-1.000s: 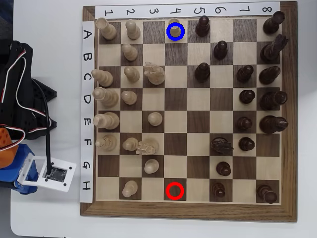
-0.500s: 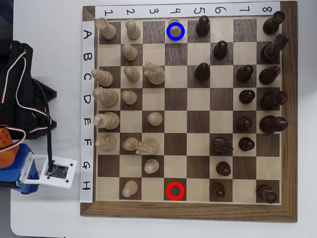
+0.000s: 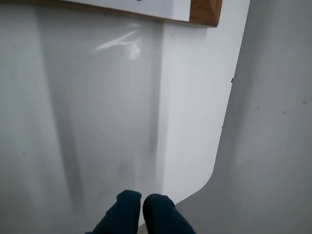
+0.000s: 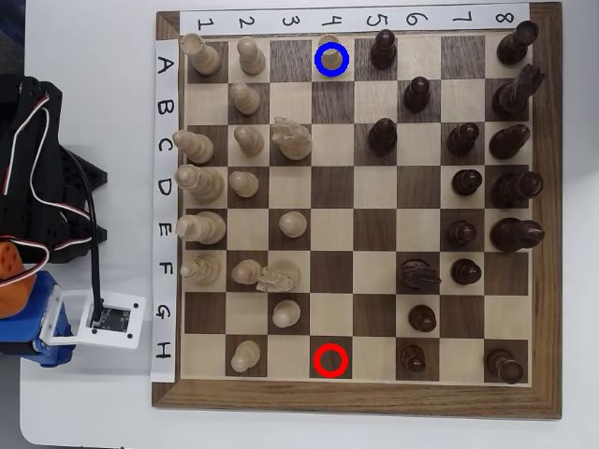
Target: Move the piece to destination
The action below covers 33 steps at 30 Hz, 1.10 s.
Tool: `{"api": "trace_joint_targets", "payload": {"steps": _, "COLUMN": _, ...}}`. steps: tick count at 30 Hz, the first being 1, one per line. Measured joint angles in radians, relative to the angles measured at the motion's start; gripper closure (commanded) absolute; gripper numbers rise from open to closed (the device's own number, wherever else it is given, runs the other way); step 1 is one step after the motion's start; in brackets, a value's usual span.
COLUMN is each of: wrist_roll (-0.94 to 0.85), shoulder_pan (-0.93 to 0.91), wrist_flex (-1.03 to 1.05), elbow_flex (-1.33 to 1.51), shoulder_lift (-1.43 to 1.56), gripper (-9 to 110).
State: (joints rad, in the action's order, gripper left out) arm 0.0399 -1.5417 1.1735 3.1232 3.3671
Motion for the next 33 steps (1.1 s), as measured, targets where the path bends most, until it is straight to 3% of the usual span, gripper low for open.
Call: {"api": "trace_joint_targets", "payload": {"steps": 33, "wrist_roll": -0.014, "shoulder_pan": 0.000, "wrist_flex": 0.000, "elbow_flex": 0.000, "shoulder_lift": 0.000, "gripper": 101}}
